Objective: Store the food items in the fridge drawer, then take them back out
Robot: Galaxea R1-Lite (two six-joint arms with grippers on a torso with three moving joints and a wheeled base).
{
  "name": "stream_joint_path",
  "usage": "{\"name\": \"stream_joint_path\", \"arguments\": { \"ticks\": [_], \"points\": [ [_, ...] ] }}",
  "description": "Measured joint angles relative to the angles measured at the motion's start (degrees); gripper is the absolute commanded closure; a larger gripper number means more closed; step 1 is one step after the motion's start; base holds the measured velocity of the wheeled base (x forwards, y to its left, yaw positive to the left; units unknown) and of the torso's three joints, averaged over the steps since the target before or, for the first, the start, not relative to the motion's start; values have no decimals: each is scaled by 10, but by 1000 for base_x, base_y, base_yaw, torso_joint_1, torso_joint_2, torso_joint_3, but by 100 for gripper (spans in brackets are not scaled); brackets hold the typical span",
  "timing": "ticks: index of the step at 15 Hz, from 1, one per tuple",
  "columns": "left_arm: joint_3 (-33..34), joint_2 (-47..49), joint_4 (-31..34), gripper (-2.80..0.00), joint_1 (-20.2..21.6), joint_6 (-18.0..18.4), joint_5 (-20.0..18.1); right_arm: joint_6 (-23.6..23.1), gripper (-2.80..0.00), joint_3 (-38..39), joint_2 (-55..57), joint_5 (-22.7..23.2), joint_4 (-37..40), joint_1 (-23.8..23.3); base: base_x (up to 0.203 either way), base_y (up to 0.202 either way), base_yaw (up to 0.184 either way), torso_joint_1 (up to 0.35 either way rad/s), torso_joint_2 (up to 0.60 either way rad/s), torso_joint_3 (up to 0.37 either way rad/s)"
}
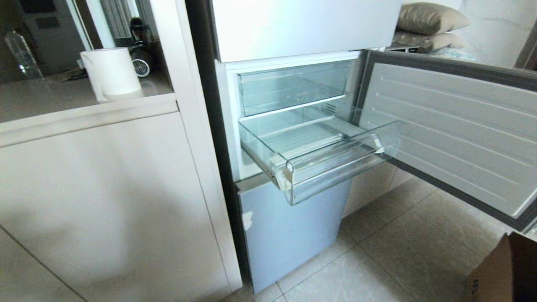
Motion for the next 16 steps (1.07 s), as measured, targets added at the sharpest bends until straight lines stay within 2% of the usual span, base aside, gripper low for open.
{"name": "stream_joint_path", "arguments": {
  "ticks": [7, 9, 11, 12, 14, 16],
  "points": [
    [0, 0, 0, 0, 0, 0, 0, 0, 0, -5, 2, -3, 6, 0, -1, 0, -8, 0, 0, 1],
    [0, 0, 0, 0, 0, 0, 0, 29, 0, -51, 24, -18, 18, -2, 0, 0, 0, 0, 0, 0],
    [0, 0, 0, 0, 0, 0, 0, 81, 0, -115, 79, -36, 40, -14, 0, 0, 0, 0, 0, 0],
    [0, 0, 0, 0, 0, 0, 0, 104, 0, -143, 117, -40, 47, -32, 0, 0, 0, 0, 0, 0],
    [0, 0, 0, 0, 0, 0, 0, 141, 0, -196, 214, -36, 37, -106, 0, 0, 0, 0, 0, 0],
    [0, 0, 0, 0, 0, 0, 0, 154, 0, -230, 313, -5, -11, -230, 0, 0, 0, 0, 0, 0]
  ]
}}
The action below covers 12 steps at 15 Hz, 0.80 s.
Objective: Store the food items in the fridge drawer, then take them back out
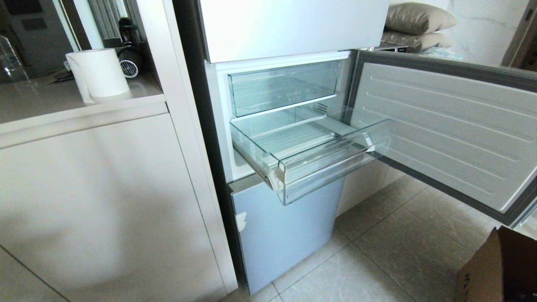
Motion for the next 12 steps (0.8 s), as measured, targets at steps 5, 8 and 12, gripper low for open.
{"name": "stream_joint_path", "arguments": {
  "ticks": [5, 8, 12],
  "points": [
    [0, 0, 0, 0, 0, 0, 0, 5, 0, -74, 248, 118, -150, -266, 0, 0, 0, 0, 0, 0],
    [0, 0, 0, 0, 0, 0, 0, -20, 0, -98, 382, 137, -255, -313, 0, 0, 0, 0, 0, 0],
    [0, 0, 0, 0, 0, 0, 0, -51, 0, -157, 539, 141, -337, -353, 0, 0, 0, 0, 0, 0]
  ]
}}
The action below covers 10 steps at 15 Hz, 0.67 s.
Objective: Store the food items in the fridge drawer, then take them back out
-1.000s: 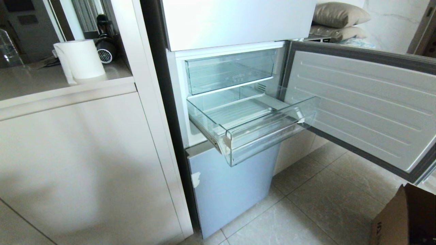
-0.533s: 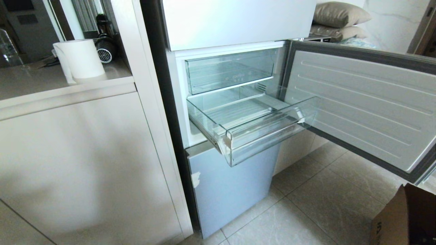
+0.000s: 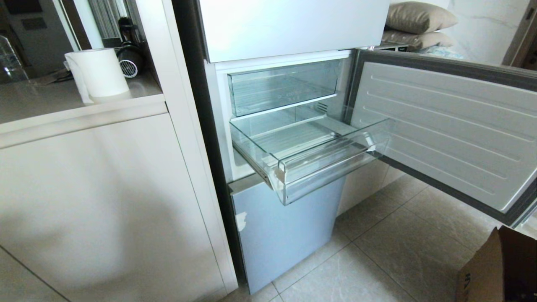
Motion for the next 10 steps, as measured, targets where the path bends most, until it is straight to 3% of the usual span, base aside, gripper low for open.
{"name": "stream_joint_path", "arguments": {
  "ticks": [8, 9, 10],
  "points": [
    [0, 0, 0, 0, 0, 0, 0, -38, 0, -158, 198, 38, -32, -64, 0, 0, 0, 0, 0, 0],
    [0, 0, 0, 0, 0, 0, 0, -40, -280, -177, 218, 38, -33, -72, 0, 0, 0, 0, 0, 0],
    [0, 0, 0, 0, 0, 0, 0, -46, -280, -194, 237, 38, -33, -78, 0, 0, 0, 0, 0, 0]
  ]
}}
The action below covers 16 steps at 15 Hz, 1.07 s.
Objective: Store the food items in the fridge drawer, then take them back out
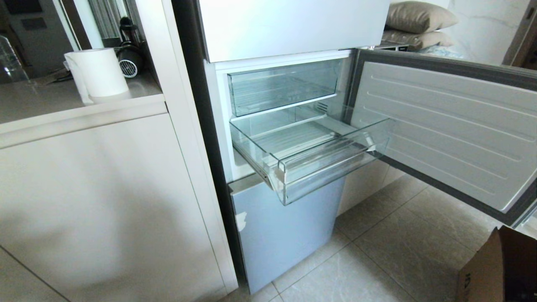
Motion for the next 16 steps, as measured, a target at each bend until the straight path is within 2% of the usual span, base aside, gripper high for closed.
{"name": "stream_joint_path", "arguments": {
  "ticks": [2, 10, 16],
  "points": [
    [0, 0, 0, 0, 0, 0, 0, -18, -280, -41, 39, 1, 0, -13, 0, 0, 0, 0, 0, 0],
    [0, 0, 0, 0, 0, 0, 0, -28, -280, -195, 155, 3, -3, -31, 0, 0, 0, 0, 0, 0],
    [0, 0, 0, 0, 0, 0, 0, -42, -280, -269, 219, 1, -3, -33, 0, 0, 0, 0, 0, 0]
  ]
}}
